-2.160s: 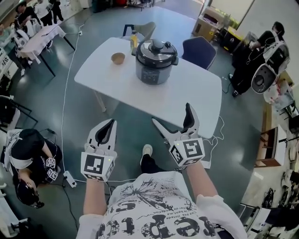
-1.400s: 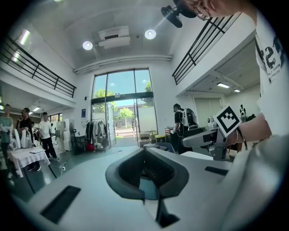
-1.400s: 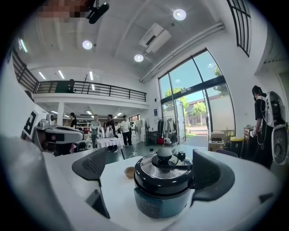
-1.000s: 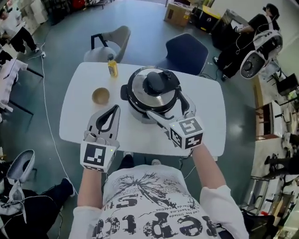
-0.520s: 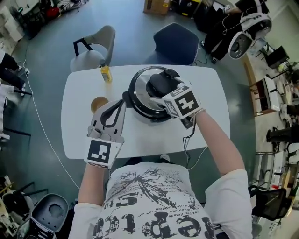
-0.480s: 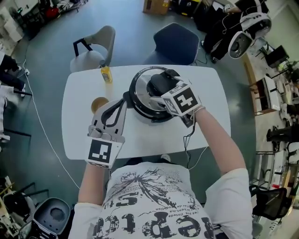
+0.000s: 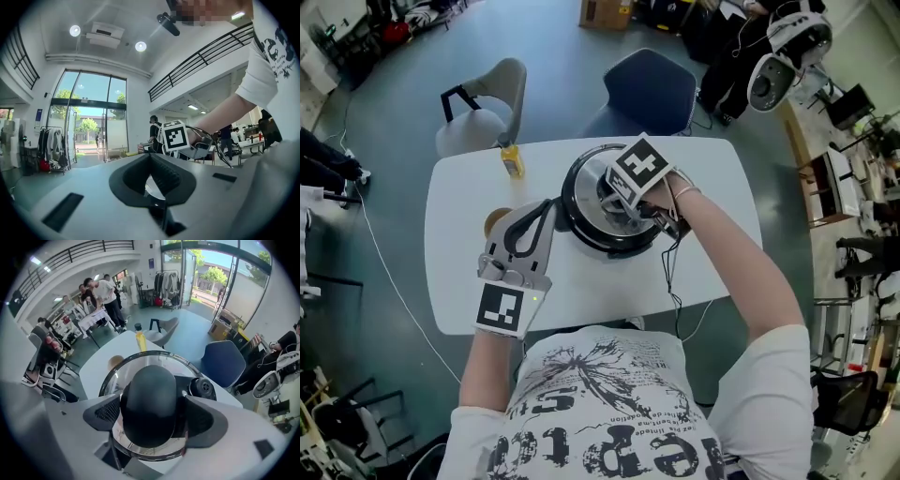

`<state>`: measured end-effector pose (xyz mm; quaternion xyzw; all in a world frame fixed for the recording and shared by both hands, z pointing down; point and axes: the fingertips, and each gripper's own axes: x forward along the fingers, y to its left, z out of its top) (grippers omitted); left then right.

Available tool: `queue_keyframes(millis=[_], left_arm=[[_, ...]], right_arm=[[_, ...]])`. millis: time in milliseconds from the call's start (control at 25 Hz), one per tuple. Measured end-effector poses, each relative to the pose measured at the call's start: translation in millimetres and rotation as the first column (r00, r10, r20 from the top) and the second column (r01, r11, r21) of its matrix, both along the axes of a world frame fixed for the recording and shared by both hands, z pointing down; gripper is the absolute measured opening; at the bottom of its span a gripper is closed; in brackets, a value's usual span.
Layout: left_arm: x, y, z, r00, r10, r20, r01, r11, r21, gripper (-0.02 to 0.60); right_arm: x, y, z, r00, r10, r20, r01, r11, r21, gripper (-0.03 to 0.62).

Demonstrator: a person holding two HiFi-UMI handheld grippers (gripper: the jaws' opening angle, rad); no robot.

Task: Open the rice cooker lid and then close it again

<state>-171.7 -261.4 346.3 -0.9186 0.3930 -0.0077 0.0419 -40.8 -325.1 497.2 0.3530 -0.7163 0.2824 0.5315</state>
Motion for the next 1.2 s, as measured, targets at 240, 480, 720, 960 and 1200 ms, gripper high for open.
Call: queue_keyframes(millis=[240,480,720,960,1200], left_arm=[[4.5,-10.1,3.1,0.999,0.023,0.023,-0.023,1.000,0.004,0.012],[9.5,-10.2,2.8,0.998,0.026,0.051,-0.027,1.000,0.013,0.012],[5.5,-13.2,-2.4,0.999,0.003,0.041,-0.004,1.000,0.031,0.012],[5.9,-14.6,-9.2,0.999,0.000,0.047,-0.002,0.999,0.037,0.012],[16.2,-2.0,-10.8,0.997,0.004,0.077,-0.009,0.998,0.060,0.012]], right_arm=[[-4.7,-0.9,-5.1,1.000,-0.024,0.000,0.024,0.994,-0.107,0.330],[-2.6,-0.1,-8.0,1.000,0.009,0.015,-0.007,0.995,-0.100,0.305],[-4.6,0.6,-6.2,0.999,0.036,0.034,-0.033,0.996,-0.084,0.297],[-3.8,2.2,-16.9,0.998,0.024,0.054,-0.020,0.997,-0.081,0.296],[-2.6,2.7,-27.4,0.989,0.062,0.133,-0.056,0.997,-0.047,0.295]])
